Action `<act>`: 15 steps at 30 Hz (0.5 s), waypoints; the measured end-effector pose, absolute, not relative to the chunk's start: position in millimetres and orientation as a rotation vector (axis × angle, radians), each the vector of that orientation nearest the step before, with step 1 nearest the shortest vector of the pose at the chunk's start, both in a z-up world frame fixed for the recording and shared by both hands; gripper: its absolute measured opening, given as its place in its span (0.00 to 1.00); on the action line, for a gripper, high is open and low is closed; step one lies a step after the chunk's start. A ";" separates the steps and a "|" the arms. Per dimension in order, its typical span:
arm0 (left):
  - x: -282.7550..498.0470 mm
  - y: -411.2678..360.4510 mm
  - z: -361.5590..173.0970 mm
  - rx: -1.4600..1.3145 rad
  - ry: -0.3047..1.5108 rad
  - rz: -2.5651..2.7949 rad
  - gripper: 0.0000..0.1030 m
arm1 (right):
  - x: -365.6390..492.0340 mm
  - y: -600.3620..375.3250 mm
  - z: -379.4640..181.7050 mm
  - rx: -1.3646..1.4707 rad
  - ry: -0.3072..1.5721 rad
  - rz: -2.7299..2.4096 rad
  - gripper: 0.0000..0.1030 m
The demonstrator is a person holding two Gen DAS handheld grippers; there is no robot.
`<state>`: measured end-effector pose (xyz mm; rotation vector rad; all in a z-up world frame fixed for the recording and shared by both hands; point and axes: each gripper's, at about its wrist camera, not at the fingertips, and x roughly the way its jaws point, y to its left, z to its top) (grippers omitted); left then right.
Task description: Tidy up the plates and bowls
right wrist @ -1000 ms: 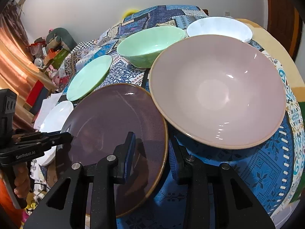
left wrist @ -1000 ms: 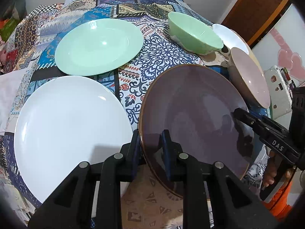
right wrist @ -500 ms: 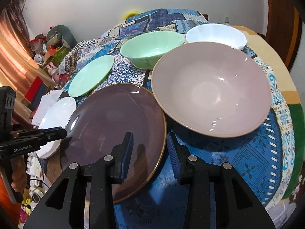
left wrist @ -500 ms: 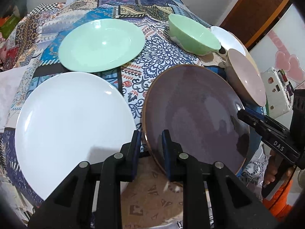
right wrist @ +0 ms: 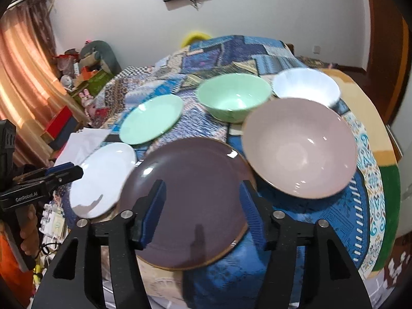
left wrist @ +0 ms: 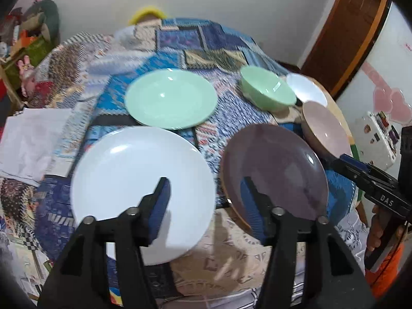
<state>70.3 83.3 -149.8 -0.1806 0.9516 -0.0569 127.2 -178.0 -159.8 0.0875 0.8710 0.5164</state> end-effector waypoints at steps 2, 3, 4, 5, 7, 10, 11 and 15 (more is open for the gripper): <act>65.2 90.5 -144.1 -0.173 0.925 -0.031 0.58 | 126.6 -169.0 -156.0 0.079 0.859 0.535 0.58; 61.5 96.0 -141.4 -0.167 0.909 -0.012 0.61 | 126.8 -164.5 -154.5 0.076 0.855 0.546 0.60; 59.0 100.6 -139.5 -0.167 0.900 0.001 0.63 | 127.1 -159.6 -153.5 0.075 0.852 0.557 0.60; 57.2 103.8 -138.3 -0.171 0.894 0.009 0.66 | 127.6 -155.8 -152.5 0.073 0.850 0.567 0.62; 53.7 114.7 -136.6 -0.185 0.886 0.030 0.67 | 128.8 -145.6 -151.9 0.065 0.847 0.588 0.62; 48.5 130.4 -137.0 -0.196 0.874 0.068 0.69 | 129.7 -127.5 -151.8 0.042 0.846 0.619 0.62; 47.0 135.0 -137.3 -0.198 0.871 0.079 0.70 | 131.0 -121.2 -152.5 0.034 0.847 0.628 0.62; 42.6 155.9 -144.4 -0.202 0.881 0.125 0.73 | 133.4 -103.2 -154.0 -0.002 0.852 0.660 0.63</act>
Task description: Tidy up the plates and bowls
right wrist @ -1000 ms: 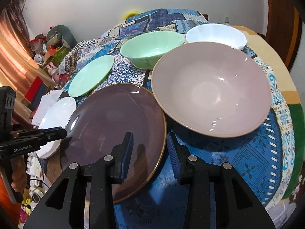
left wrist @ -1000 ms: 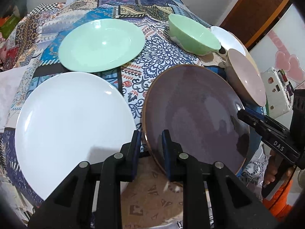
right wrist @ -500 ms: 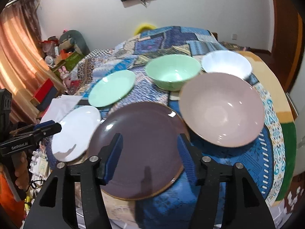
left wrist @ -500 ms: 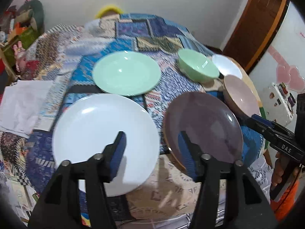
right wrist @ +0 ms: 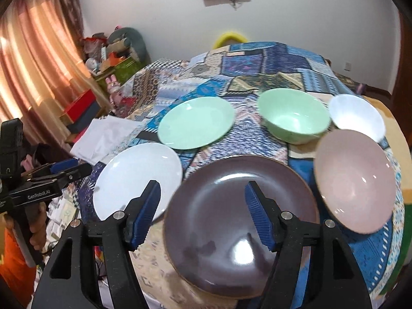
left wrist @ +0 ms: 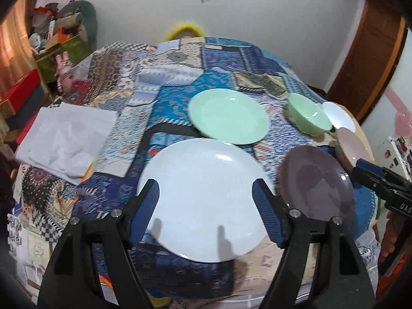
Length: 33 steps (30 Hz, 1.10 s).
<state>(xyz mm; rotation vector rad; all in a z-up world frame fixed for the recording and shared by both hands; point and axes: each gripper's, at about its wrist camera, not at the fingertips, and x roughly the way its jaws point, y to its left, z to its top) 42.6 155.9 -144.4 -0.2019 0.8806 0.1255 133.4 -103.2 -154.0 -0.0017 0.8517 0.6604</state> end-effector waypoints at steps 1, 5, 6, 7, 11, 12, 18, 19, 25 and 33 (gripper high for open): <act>41.8 160.1 -146.4 -0.201 0.886 0.135 0.73 | 135.7 -95.8 -155.5 -0.014 0.854 0.667 0.63; 37.7 176.0 -156.8 -0.204 0.909 0.168 0.73 | 141.7 -78.4 -161.3 -0.036 0.874 0.694 0.63; 36.3 180.1 -159.7 -0.207 0.917 0.174 0.73 | 142.6 -75.4 -162.4 -0.041 0.879 0.696 0.63; 35.9 183.8 -162.7 -0.209 0.925 0.178 0.73 | 144.5 -71.1 -164.3 -0.048 0.886 0.698 0.62; 33.6 197.7 -174.3 -0.231 0.952 0.190 0.73 | 152.6 -54.6 -172.9 -0.078 0.916 0.712 0.63; 33.6 202.0 -178.2 -0.240 0.960 0.189 0.73 | 153.7 -51.2 -174.5 -0.085 0.924 0.715 0.63; 32.7 215.0 -194.2 -0.274 0.979 0.191 0.73 | 166.7 -29.8 -188.2 -0.158 0.971 0.734 0.62; 32.9 216.0 -195.8 -0.274 0.979 0.190 0.72 | 168.2 -28.1 -189.7 -0.170 0.976 0.733 0.62; 34.6 221.8 -210.0 -0.306 1.013 0.163 0.53 | 178.7 -7.1 -201.3 -0.266 1.020 0.760 0.53; 37.5 227.1 -225.3 -0.380 1.069 0.101 0.34 | 191.7 9.1 -214.8 -0.328 1.088 0.784 0.36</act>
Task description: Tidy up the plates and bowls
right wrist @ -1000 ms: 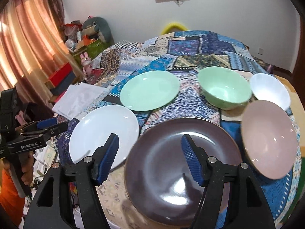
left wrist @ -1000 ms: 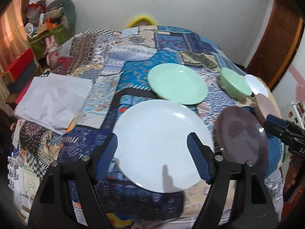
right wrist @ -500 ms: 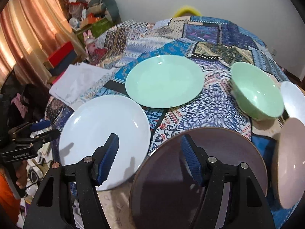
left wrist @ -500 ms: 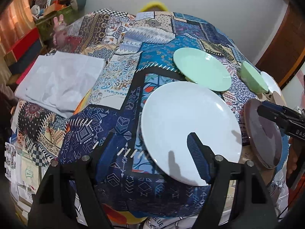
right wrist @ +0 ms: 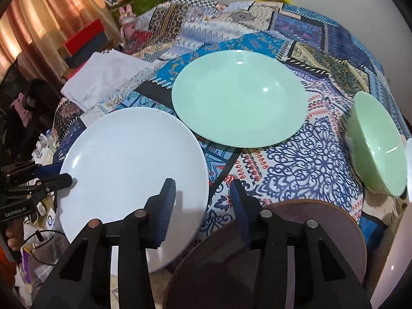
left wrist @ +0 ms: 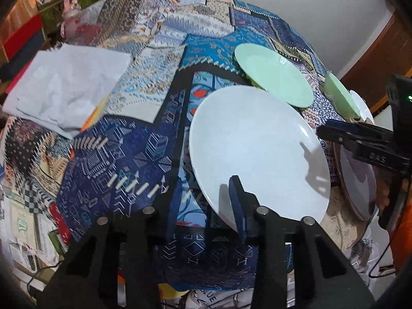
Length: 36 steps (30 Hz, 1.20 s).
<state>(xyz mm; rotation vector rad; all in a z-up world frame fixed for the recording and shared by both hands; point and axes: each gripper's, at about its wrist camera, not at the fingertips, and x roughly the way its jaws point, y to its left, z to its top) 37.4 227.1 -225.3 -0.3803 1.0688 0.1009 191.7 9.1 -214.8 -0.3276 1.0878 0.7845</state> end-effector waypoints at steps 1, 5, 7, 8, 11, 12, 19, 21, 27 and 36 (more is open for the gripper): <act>37.2 227.1 -226.7 -0.386 1.073 0.097 0.34 | 193.0 10.6 -216.3 -0.333 1.095 0.786 0.35; 35.9 224.4 -229.6 -0.398 1.081 0.081 0.33 | 197.5 16.8 -223.7 -0.358 1.137 0.798 0.29; 35.7 221.4 -229.4 -0.395 1.081 0.071 0.33 | 198.8 19.1 -227.1 -0.368 1.155 0.802 0.28; 35.6 219.5 -229.2 -0.391 1.080 0.066 0.32 | 199.0 20.0 -227.8 -0.373 1.159 0.803 0.28; 35.0 216.3 -229.0 -0.384 1.081 0.056 0.29 | 199.9 23.6 -230.7 -0.390 1.176 0.812 0.27; 35.0 215.6 -229.4 -0.385 1.082 0.051 0.29 | 200.6 25.4 -232.1 -0.400 1.181 0.817 0.27; 36.5 213.0 -231.5 -0.395 1.096 0.047 0.28 | 202.4 32.7 -237.3 -0.393 1.208 0.867 0.28; 36.2 211.7 -232.1 -0.395 1.097 0.048 0.28 | 201.3 33.9 -237.2 -0.401 1.201 0.865 0.28; 36.9 209.1 -230.7 -0.392 1.099 0.072 0.28 | 202.2 32.0 -235.2 -0.374 1.207 0.850 0.26; 33.8 211.2 -225.3 -0.424 1.087 0.105 0.28 | 197.0 22.9 -230.1 -0.338 1.210 0.850 0.25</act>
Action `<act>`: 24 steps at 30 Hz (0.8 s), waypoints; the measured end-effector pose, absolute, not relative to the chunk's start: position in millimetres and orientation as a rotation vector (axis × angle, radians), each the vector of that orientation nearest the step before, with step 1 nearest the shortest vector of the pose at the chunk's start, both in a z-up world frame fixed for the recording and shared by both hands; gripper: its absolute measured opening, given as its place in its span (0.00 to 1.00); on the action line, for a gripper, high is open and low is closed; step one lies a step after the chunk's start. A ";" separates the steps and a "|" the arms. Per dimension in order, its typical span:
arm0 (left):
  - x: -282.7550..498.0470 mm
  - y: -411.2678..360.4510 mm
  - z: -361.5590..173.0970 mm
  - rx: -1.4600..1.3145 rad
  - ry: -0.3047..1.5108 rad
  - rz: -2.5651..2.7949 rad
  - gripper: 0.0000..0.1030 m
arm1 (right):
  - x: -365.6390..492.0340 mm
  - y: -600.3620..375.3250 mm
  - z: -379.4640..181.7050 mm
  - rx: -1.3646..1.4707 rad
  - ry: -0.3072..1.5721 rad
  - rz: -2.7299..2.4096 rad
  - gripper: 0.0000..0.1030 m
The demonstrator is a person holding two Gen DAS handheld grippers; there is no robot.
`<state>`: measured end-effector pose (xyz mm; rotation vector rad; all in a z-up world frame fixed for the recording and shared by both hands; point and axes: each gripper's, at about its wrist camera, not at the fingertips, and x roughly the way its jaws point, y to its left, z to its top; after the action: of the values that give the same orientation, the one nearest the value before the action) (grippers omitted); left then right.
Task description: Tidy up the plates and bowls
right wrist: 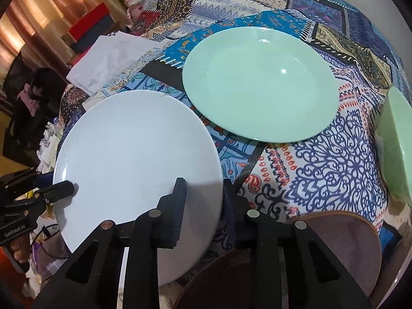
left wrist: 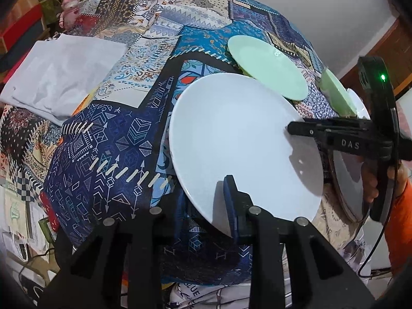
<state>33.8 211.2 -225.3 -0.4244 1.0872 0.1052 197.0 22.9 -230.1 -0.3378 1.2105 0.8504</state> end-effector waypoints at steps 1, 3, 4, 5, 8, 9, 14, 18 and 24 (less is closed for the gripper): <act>33.3 212.3 -224.2 -0.431 1.082 0.108 0.28 | 195.3 22.5 -228.8 -0.336 1.207 0.852 0.25; 32.2 213.7 -221.7 -0.435 1.075 0.112 0.28 | 192.9 20.7 -224.6 -0.322 1.195 0.854 0.25; 31.4 214.2 -220.1 -0.434 1.071 0.115 0.28 | 192.2 19.3 -221.6 -0.318 1.186 0.858 0.25; 31.2 214.0 -219.1 -0.434 1.069 0.117 0.28 | 191.7 18.0 -218.8 -0.312 1.180 0.860 0.25; 29.2 214.3 -214.3 -0.436 1.059 0.118 0.28 | 189.6 16.8 -210.9 -0.308 1.158 0.867 0.25; 29.0 214.7 -212.5 -0.443 1.055 0.118 0.28 | 189.0 15.8 -208.1 -0.307 1.149 0.867 0.25; 30.0 213.1 -204.1 -0.466 1.031 0.116 0.28 | 186.6 6.4 -194.6 -0.294 1.106 0.854 0.25; 31.6 206.5 -196.7 -0.451 1.012 0.111 0.28 | 187.7 -3.4 -186.7 -0.266 1.089 0.839 0.25; 38.0 198.7 -188.1 -0.460 0.996 0.088 0.28 | 186.6 -20.8 -174.6 -0.236 1.058 0.823 0.25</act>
<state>38.0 198.7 -188.1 -0.4605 0.9960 0.0881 186.6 -20.8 -174.6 -0.2362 1.0585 0.8231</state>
